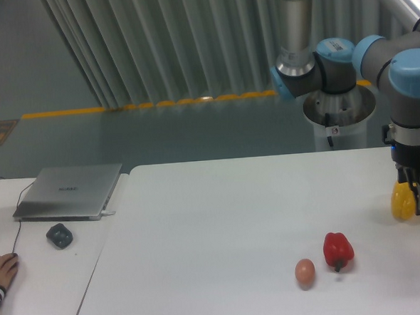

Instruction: Place the yellow pepper in a basket

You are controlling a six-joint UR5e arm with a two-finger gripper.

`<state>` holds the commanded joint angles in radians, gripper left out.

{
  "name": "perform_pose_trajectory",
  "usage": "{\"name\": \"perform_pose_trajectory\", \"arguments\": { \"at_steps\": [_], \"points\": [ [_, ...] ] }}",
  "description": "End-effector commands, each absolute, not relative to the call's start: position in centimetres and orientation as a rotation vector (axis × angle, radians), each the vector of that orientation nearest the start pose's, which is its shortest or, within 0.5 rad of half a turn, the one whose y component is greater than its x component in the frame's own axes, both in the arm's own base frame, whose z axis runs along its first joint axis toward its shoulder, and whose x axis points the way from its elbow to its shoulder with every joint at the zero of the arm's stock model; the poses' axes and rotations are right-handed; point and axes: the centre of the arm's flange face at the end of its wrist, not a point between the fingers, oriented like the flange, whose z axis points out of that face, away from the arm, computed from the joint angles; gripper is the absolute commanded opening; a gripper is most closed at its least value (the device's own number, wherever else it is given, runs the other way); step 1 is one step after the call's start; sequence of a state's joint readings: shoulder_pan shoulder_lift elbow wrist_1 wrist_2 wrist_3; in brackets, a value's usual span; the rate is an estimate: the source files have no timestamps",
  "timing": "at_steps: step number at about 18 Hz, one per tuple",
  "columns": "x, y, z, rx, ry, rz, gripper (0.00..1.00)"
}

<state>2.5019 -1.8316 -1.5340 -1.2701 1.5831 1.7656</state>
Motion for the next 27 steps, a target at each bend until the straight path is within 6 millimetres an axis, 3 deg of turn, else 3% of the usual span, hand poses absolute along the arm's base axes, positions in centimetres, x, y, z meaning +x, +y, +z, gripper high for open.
{"name": "perform_pose_trajectory", "arguments": {
  "at_steps": [5, 9, 13, 27],
  "points": [
    [-40.1, 46.3, 39.2, -2.878, 1.251, 0.098, 1.0],
    [-40.0, 46.0, 39.0, -2.929, 1.135, 0.08, 1.0],
    [-39.4, 45.4, 36.9, -2.937, 1.112, 0.032, 1.0],
    [-39.8, 45.5, 37.5, -2.973, 0.989, 0.085, 1.0]
  ]
}}
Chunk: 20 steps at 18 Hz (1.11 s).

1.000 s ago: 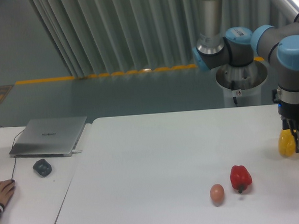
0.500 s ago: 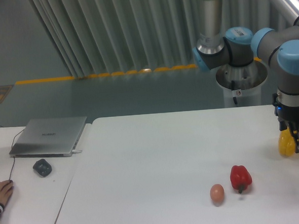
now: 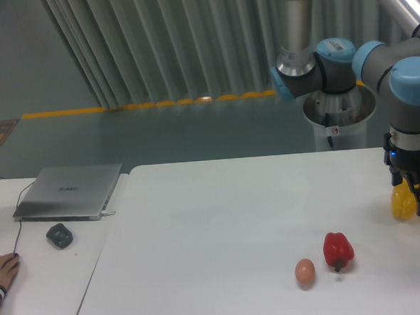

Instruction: Place the yellow pepper in a basket

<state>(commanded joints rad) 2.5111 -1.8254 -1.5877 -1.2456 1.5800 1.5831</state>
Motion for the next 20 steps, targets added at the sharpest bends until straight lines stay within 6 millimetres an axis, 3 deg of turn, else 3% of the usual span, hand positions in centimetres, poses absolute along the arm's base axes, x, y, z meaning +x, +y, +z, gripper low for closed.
{"name": "perform_pose_trajectory", "arguments": {
  "at_steps": [20],
  "points": [
    [-40.21, 45.28, 37.54, -3.033, 0.913, 0.097, 1.0]
  ]
}}
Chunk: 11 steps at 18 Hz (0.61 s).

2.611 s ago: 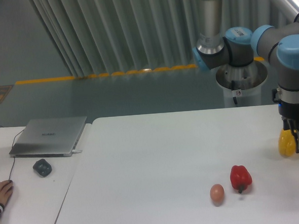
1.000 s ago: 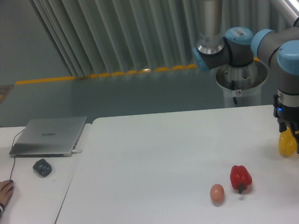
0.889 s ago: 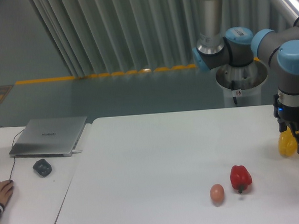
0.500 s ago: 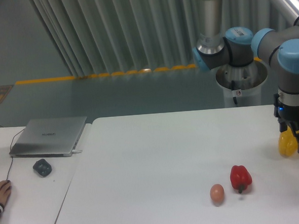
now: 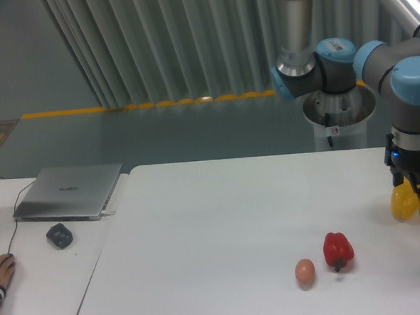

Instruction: Place the yellow pepper in a basket

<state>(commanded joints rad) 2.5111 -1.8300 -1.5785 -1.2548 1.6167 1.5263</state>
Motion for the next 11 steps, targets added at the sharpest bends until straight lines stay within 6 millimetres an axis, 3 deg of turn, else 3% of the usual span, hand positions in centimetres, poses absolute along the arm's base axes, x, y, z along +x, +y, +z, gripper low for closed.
{"name": "perform_pose_trajectory", "arguments": {
  "at_steps": [11],
  "points": [
    [-40.17, 45.1, 36.99, -3.064, 0.924, 0.096, 1.0]
  ]
}}
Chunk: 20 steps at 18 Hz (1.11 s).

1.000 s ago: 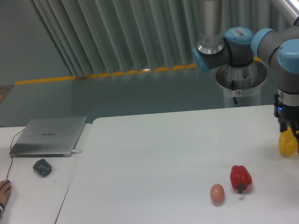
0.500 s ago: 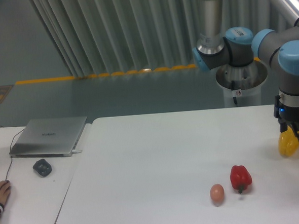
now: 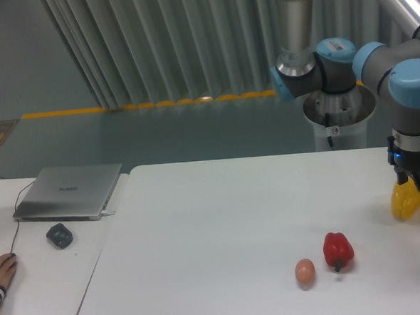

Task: Place the yellow pepper in a basket
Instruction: 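Lift the held yellow pepper upward with the gripper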

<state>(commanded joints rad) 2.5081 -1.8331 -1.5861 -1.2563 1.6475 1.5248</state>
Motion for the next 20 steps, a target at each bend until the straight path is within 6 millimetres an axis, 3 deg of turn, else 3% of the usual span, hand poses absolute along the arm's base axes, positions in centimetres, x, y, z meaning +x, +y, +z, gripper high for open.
{"name": "perform_pose_trajectory", "arguments": {
  "at_steps": [5, 12, 16, 20],
  "points": [
    [-40.0, 44.2, 36.2, -3.132, 0.911, 0.029, 1.0],
    [-38.5, 43.1, 35.1, -3.259, 0.73, -0.106, 1.0],
    [-38.6, 43.2, 34.4, -3.274, 0.685, -0.12, 1.0],
    [-39.3, 43.9, 33.9, -3.308, 0.453, -0.097, 1.0]
  ]
}}
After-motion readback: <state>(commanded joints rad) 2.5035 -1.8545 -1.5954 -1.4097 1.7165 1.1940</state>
